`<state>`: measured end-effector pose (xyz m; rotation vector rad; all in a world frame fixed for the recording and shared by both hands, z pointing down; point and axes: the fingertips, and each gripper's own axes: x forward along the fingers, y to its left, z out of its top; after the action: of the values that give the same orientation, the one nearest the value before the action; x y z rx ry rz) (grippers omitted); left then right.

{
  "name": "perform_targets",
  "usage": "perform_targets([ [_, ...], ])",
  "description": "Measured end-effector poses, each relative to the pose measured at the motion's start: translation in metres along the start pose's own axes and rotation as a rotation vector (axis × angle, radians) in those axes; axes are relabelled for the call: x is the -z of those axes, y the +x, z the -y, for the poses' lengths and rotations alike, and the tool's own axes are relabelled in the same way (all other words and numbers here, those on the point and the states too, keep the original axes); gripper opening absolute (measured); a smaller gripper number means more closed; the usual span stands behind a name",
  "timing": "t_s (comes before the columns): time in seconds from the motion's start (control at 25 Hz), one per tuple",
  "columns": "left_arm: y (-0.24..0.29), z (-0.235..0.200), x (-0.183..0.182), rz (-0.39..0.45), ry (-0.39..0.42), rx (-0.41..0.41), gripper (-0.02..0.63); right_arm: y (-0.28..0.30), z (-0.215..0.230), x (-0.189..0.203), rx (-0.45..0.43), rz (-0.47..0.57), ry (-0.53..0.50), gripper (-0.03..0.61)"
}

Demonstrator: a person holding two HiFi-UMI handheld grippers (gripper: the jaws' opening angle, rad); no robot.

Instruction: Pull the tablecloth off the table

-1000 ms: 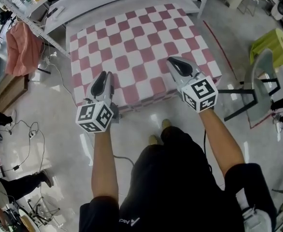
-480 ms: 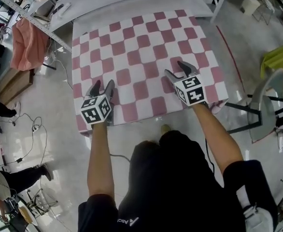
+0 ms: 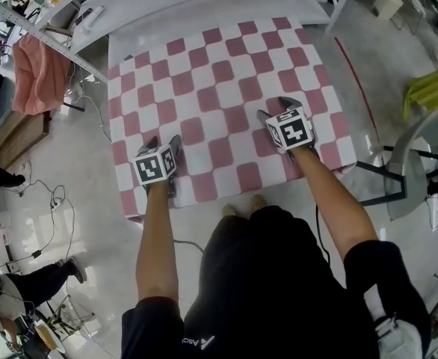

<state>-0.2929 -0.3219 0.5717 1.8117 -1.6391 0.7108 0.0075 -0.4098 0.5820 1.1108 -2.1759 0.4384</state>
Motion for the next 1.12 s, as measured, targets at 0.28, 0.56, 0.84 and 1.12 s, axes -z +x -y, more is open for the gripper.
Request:
perform_targets([
  [0.28,0.018,-0.004,0.018,-0.127,-0.006,-0.001,0.284,0.013,0.001,0.015,0.021,-0.099,0.041,0.314],
  [0.56,0.017,-0.001,0.022,-0.143,0.022,0.002,0.266,0.01,-0.005,0.015,0.014,-0.097,0.039,0.282],
  [0.84,0.017,0.001,0.019,-0.126,0.043,0.022,0.127,0.01,-0.021,0.01,-0.016,-0.095,-0.013,0.124],
  [1.12,0.017,0.007,0.014,-0.107,0.094,0.014,0.045,0.013,-0.028,0.008,-0.034,-0.097,0.007,0.009],
])
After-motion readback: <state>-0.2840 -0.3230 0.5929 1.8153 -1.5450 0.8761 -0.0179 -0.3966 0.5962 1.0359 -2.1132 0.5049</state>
